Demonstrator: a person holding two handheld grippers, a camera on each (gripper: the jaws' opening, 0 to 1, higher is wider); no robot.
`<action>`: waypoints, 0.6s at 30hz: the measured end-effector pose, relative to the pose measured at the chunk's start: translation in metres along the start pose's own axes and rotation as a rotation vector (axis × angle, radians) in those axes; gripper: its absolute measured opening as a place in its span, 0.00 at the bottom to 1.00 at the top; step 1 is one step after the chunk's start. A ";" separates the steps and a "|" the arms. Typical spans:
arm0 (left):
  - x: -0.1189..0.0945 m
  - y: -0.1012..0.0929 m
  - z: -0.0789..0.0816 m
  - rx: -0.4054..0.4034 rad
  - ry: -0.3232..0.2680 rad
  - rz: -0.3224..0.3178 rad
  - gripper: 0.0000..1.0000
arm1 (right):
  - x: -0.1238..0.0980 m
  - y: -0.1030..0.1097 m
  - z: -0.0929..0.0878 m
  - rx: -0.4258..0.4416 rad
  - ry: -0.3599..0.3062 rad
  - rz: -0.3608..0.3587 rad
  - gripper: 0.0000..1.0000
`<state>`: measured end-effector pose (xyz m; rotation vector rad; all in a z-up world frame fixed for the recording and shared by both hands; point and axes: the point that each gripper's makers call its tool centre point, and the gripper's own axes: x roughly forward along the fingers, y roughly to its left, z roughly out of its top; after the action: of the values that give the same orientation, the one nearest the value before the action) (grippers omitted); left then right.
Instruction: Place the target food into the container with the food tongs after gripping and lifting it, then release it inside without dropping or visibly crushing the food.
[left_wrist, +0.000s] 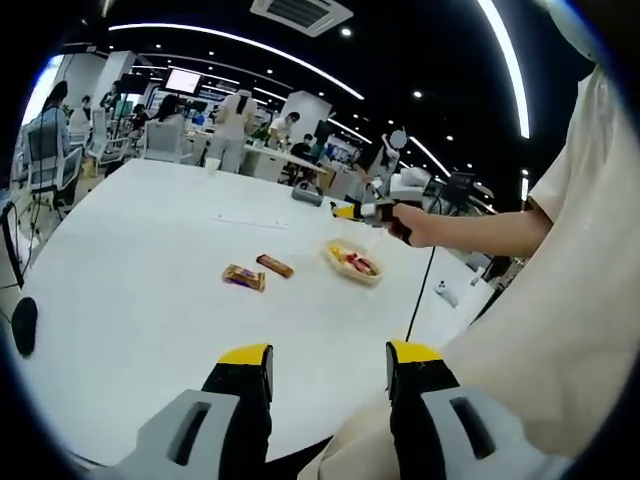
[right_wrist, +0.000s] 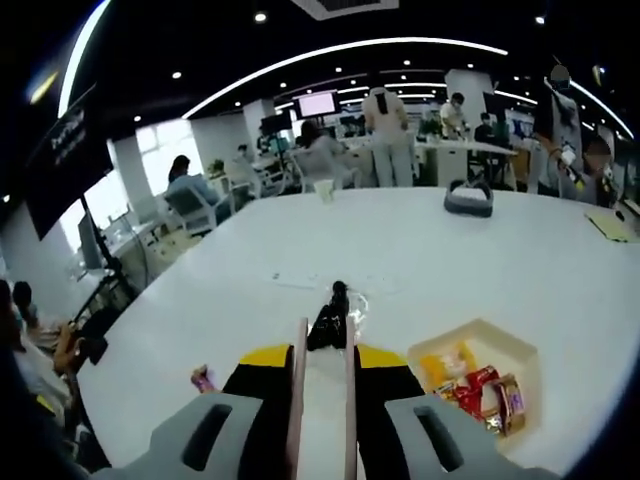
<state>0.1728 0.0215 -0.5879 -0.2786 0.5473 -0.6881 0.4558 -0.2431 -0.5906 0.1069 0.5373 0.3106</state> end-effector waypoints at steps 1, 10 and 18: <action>0.000 0.000 0.000 0.002 0.002 -0.002 0.45 | -0.002 -0.002 0.001 0.002 -0.004 -0.004 0.22; 0.000 -0.001 0.000 0.013 0.009 -0.022 0.45 | -0.014 -0.018 0.010 0.015 -0.033 -0.042 0.22; 0.001 -0.001 0.000 0.015 0.013 -0.036 0.45 | -0.019 -0.025 0.018 0.005 -0.044 -0.060 0.22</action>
<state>0.1725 0.0198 -0.5882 -0.2704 0.5508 -0.7289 0.4559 -0.2730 -0.5700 0.1023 0.4971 0.2479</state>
